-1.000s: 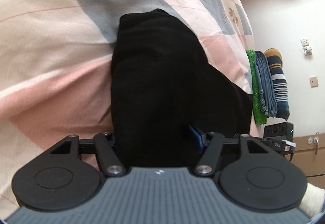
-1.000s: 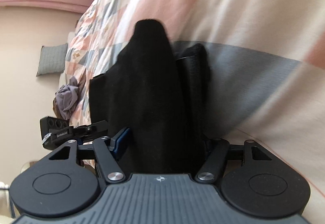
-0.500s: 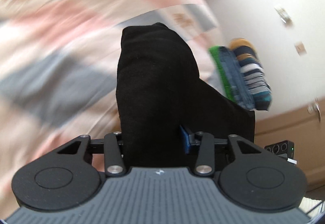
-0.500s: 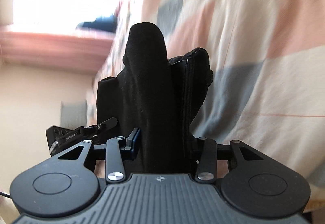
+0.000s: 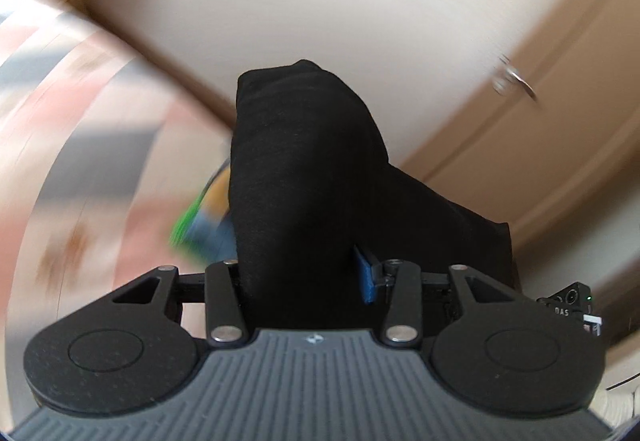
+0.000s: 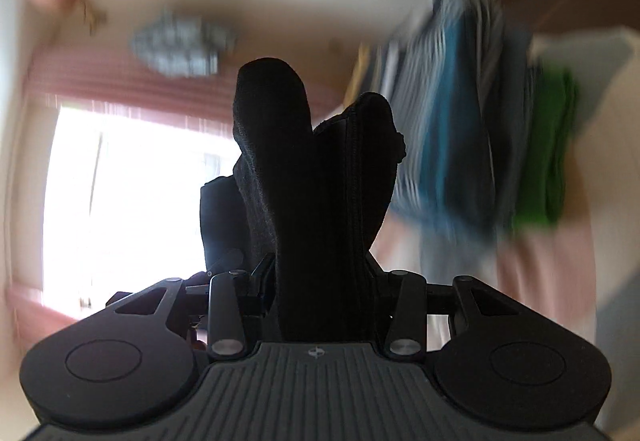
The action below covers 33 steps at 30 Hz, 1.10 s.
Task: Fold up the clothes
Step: 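Lift the folded jeans with both tools and carry it toward the clothes stack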
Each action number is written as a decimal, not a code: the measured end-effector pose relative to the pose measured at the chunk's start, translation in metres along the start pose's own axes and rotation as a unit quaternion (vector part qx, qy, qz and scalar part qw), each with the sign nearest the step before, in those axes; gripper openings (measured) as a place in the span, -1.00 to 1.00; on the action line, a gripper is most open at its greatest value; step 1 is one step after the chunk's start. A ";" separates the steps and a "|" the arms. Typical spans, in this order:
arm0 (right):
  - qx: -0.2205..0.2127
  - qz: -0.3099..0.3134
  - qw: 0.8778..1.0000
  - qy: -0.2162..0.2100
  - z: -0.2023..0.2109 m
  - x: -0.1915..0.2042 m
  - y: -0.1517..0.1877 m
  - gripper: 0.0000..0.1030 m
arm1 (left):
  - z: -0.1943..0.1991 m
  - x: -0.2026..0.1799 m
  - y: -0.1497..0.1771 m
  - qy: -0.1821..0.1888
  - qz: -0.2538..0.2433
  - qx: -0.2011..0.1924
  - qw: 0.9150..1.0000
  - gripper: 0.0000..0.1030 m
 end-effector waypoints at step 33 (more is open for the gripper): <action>-0.005 0.047 0.986 0.162 -0.069 -0.078 -0.055 0.14 | -0.188 0.031 -0.109 -0.029 -0.086 0.095 0.991 0.35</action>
Point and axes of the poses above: each gripper's, at about its wrist camera, not at the fingertips, and z roughly against the way its jaws point, x to its left, y to its underside, the point moved 6 cm from there along -z, roughly the way its jaws point, and after that the axes turned 13 degrees about z, right-handed, at the moved point
